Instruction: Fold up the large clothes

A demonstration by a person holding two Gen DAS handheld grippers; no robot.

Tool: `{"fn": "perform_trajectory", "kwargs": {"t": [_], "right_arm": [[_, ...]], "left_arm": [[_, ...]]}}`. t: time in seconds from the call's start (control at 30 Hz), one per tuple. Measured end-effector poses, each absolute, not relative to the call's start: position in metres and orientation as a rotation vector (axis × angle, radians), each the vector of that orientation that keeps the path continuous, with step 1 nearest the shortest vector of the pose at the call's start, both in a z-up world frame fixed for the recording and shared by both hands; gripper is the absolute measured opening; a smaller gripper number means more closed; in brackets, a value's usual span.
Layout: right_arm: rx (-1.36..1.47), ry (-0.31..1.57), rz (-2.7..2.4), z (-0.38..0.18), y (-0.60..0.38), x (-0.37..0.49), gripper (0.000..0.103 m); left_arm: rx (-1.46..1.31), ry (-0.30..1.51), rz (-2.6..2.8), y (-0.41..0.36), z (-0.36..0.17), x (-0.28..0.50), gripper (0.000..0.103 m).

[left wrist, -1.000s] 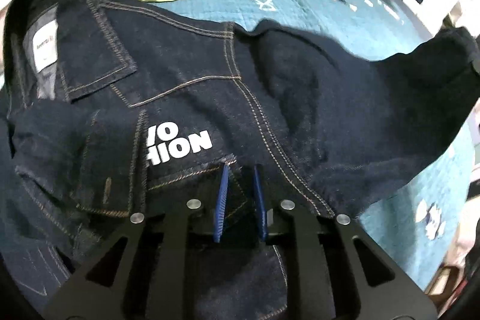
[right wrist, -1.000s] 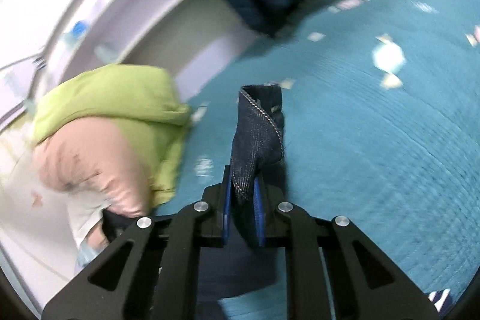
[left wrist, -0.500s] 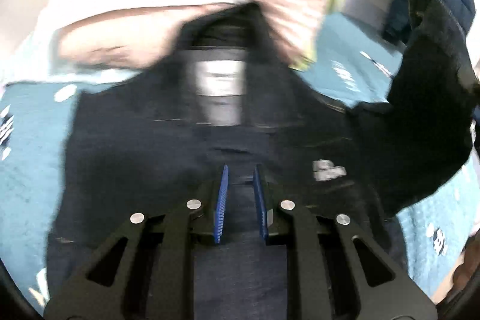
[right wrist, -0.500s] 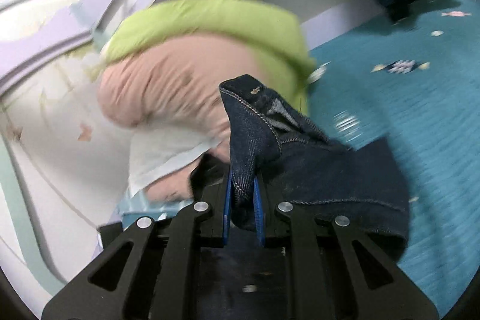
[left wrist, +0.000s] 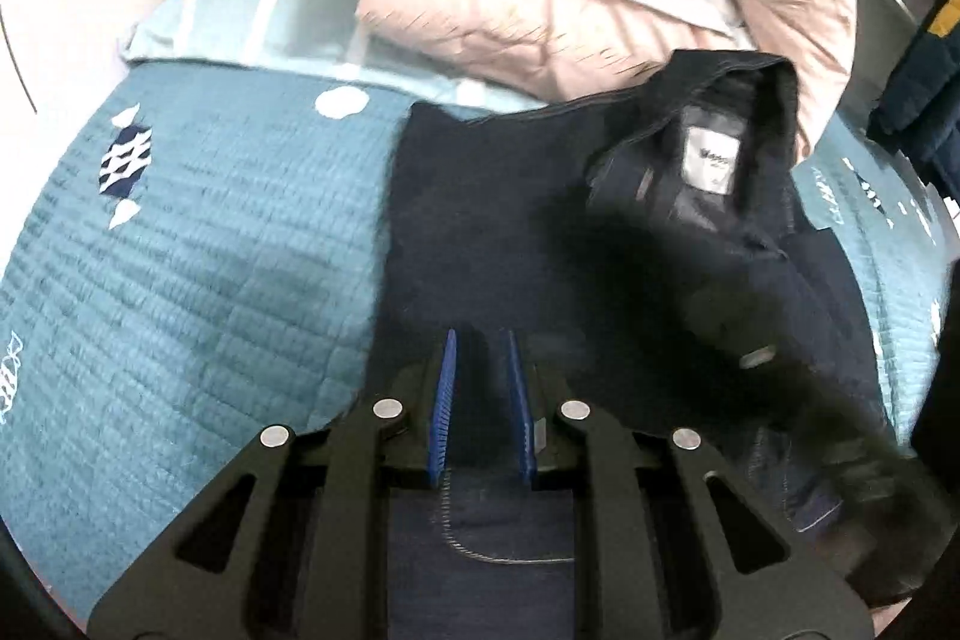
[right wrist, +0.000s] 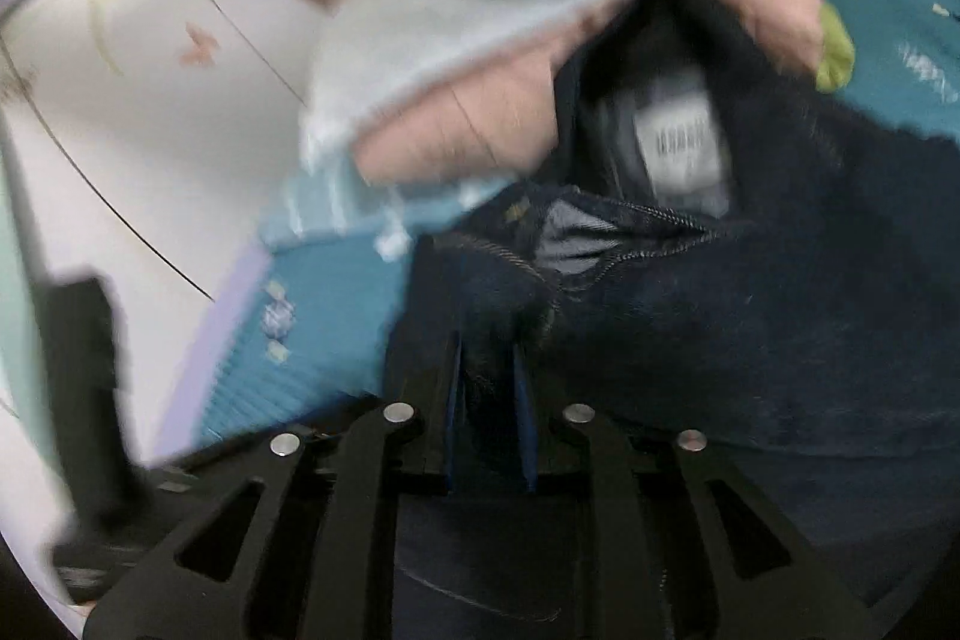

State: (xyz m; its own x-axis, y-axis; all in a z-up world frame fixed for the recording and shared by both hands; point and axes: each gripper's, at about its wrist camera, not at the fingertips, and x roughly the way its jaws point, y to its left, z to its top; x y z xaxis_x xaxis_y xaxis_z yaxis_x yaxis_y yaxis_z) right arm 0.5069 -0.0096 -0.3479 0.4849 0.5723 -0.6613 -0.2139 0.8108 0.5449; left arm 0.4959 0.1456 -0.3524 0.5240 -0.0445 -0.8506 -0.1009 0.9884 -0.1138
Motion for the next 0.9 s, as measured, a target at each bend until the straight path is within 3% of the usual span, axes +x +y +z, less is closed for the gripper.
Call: {"fn": "perform_trajectory", "kwargs": {"t": [0.07,0.23,0.3,0.37,0.47,0.67,0.7,0.9], "right_arm": [[0.416,0.975,0.487,-0.362,-0.005,0.505,0.027],[0.442,0.968,0.548,-0.351,-0.011,0.497,0.051],[0.446,0.921,0.555,-0.334,-0.022,0.487,0.054],[0.422,0.878,0.521,-0.317,-0.037,0.479,0.055],[0.396,0.816,0.476,-0.298,-0.073,0.473,0.056],[0.370,0.815,0.281,-0.289,-0.166,0.510,0.057],[0.379,0.827,0.264,-0.291,-0.180,0.518,0.057],[0.424,0.957,0.124,-0.322,-0.248,0.567,0.057]], "left_arm": [[-0.169,1.028,0.032,0.148,-0.357,0.496,0.018],[-0.179,1.029,0.006,0.145,-0.357,0.496,0.018],[-0.178,1.018,0.003,0.143,-0.354,0.499,0.019],[-0.188,1.022,0.003,0.143,-0.353,0.502,0.022],[-0.199,1.022,0.017,0.147,-0.352,0.509,0.051],[-0.204,1.074,0.032,0.163,-0.360,0.550,0.053],[-0.202,1.089,0.032,0.166,-0.363,0.558,0.058],[-0.229,1.135,0.038,0.177,-0.380,0.594,0.058]]}}
